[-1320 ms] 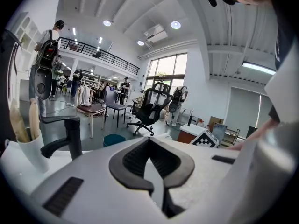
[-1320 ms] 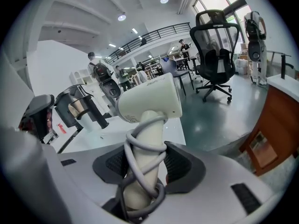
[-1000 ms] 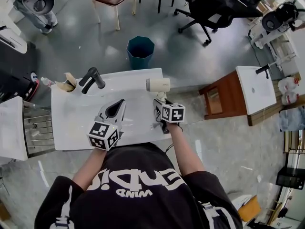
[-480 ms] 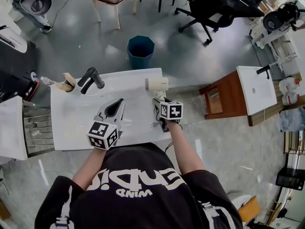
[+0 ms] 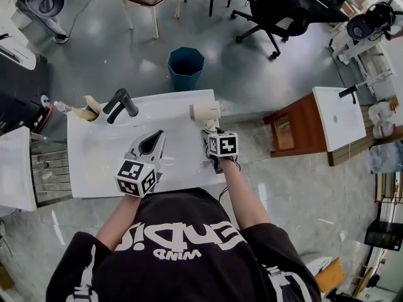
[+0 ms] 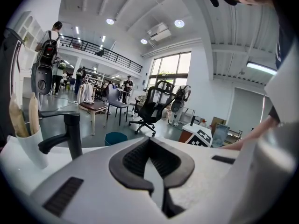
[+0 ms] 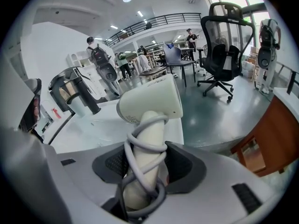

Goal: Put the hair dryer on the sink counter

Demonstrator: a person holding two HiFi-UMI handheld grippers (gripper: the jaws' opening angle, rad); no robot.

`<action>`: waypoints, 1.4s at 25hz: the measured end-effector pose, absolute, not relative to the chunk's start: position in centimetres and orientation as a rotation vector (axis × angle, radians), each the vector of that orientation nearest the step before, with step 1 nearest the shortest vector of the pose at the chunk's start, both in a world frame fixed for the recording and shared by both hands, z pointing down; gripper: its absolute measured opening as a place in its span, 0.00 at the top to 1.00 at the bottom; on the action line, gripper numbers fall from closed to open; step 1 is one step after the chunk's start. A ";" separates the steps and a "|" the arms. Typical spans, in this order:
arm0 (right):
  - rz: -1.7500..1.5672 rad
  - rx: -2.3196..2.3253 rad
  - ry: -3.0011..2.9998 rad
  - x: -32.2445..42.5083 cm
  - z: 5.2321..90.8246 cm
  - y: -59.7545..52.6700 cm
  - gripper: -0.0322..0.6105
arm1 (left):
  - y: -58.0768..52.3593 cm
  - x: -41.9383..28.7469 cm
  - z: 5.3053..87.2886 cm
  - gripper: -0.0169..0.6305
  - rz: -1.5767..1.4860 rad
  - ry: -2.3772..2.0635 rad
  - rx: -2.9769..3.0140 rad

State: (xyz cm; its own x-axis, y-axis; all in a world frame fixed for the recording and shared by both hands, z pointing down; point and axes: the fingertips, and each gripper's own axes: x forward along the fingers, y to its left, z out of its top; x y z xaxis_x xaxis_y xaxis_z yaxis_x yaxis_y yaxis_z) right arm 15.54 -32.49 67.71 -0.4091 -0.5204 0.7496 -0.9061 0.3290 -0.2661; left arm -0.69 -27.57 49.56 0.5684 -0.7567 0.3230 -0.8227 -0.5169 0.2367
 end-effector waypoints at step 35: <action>0.753 1.451 -2.128 17.4 62.0 -30.3 0.52 | -26.1 -1.2 50.0 0.96 0.247 -1.218 2.458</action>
State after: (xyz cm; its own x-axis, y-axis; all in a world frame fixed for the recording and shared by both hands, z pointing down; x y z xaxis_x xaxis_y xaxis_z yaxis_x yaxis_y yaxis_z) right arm 17.35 -30.34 62.00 -0.3419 -0.6894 0.6386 -0.9376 0.2957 -0.1829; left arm -1.17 -26.14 49.99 0.6079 -0.7263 0.3209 -0.7939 -0.5494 0.2605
